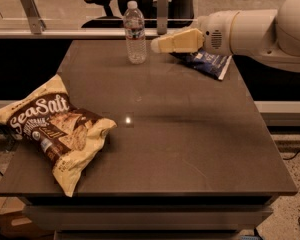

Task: Pick water bottle

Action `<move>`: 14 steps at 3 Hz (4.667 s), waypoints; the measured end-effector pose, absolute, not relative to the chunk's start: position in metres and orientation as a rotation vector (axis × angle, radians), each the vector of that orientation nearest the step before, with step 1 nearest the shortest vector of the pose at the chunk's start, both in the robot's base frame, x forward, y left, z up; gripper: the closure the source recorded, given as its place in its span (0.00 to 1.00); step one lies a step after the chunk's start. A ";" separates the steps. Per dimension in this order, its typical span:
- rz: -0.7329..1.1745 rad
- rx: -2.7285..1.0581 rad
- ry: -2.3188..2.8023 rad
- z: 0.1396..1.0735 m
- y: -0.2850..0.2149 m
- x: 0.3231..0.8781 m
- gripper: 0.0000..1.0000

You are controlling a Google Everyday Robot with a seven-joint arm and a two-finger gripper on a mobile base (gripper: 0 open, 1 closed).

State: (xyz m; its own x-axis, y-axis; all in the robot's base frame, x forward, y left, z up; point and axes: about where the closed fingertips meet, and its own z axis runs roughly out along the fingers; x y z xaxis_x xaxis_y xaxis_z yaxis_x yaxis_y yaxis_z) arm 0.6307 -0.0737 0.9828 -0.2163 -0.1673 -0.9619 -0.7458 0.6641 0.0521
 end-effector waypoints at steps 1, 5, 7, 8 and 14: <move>0.590 -0.580 1.776 0.978 -0.075 0.647 0.00; 0.530 -0.504 1.783 0.931 -0.043 0.732 0.00; 0.534 -0.573 1.687 0.920 -0.029 0.766 0.00; 0.555 -0.621 1.650 0.919 -0.016 0.785 0.00; 0.747 -0.736 1.567 0.913 0.049 0.843 0.64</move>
Offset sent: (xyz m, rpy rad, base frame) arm 0.0699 0.0040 -0.0228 0.0659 0.0389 -0.3273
